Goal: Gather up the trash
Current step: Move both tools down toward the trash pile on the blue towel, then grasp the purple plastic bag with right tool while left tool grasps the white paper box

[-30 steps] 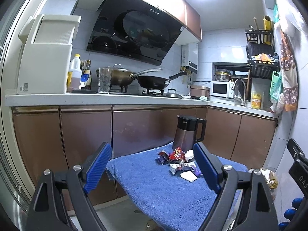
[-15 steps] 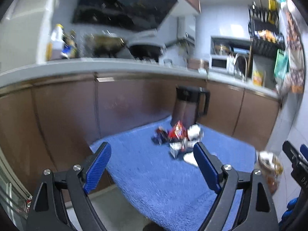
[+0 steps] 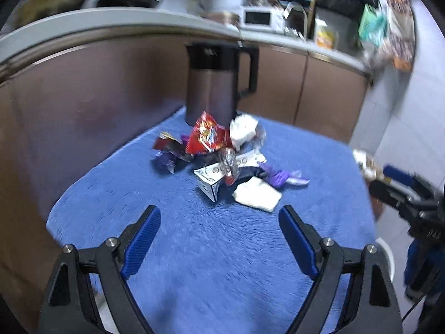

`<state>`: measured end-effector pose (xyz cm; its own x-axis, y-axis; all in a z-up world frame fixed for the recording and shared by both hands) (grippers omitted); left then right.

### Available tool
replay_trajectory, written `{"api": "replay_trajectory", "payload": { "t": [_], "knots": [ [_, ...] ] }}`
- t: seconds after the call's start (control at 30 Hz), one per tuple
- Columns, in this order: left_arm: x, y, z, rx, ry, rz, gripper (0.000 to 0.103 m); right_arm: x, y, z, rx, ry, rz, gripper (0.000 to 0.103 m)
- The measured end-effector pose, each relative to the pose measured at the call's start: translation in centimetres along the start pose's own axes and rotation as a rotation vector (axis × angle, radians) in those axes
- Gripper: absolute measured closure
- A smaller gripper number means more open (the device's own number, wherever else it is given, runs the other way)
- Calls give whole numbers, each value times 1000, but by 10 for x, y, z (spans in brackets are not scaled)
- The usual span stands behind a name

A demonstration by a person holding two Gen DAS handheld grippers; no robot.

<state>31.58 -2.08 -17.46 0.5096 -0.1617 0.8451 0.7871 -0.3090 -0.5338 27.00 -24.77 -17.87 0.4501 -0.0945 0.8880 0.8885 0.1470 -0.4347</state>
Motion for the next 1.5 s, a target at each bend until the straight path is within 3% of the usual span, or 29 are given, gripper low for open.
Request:
{"api": "replay_trajectory", "payload": {
  "t": [0.07, 0.2, 0.4, 0.6, 0.77, 0.87, 0.93, 1.0, 1.2, 1.37, 1.5],
  "knots": [
    [0, 28, 3, -11, 46, 37, 17, -2, 26, 0, 41, -9, 43, 9],
    [1, 75, 16, -28, 96, 84, 17, -4, 76, 3, 99, -31, 119, 22],
    [8, 135, 31, -53, 116, 128, 17, -2, 131, 10, 180, -50, 187, 22],
    [4, 164, 32, -91, 125, 169, 17, -4, 169, 11, 234, -36, 254, 25],
    [2, 160, 23, -139, 124, 172, 26, -11, 186, 17, 252, -71, 302, 29],
    [-2, 157, 16, -185, 110, 192, 41, -16, 191, 20, 268, -84, 327, 32],
    [-6, 154, 13, -187, 114, 205, 53, -18, 192, 18, 266, -97, 337, 40],
    [-6, 159, 14, -197, 93, 225, 58, -18, 189, 16, 263, -100, 339, 46],
    [-2, 171, 26, -219, 16, 245, 59, -18, 189, 6, 269, -93, 345, 62],
    [7, 176, 32, -192, 0, 224, 58, -20, 190, 2, 283, -68, 343, 62],
    [10, 171, 33, -168, 54, 189, 54, -20, 191, 3, 283, -70, 342, 62]
  ]
}}
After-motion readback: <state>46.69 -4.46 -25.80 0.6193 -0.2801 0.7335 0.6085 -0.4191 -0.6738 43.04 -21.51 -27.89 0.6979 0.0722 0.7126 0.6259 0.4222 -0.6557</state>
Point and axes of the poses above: each gripper's, at about its wrist camera, not at the fingertips, and y roughly the way its jaws point, z to its left, x to its top, the point moved 5 cm from there along y, roughly the way its jaws point, and after that the axes turned 7 degrees about -z, right-handed, at the moved point
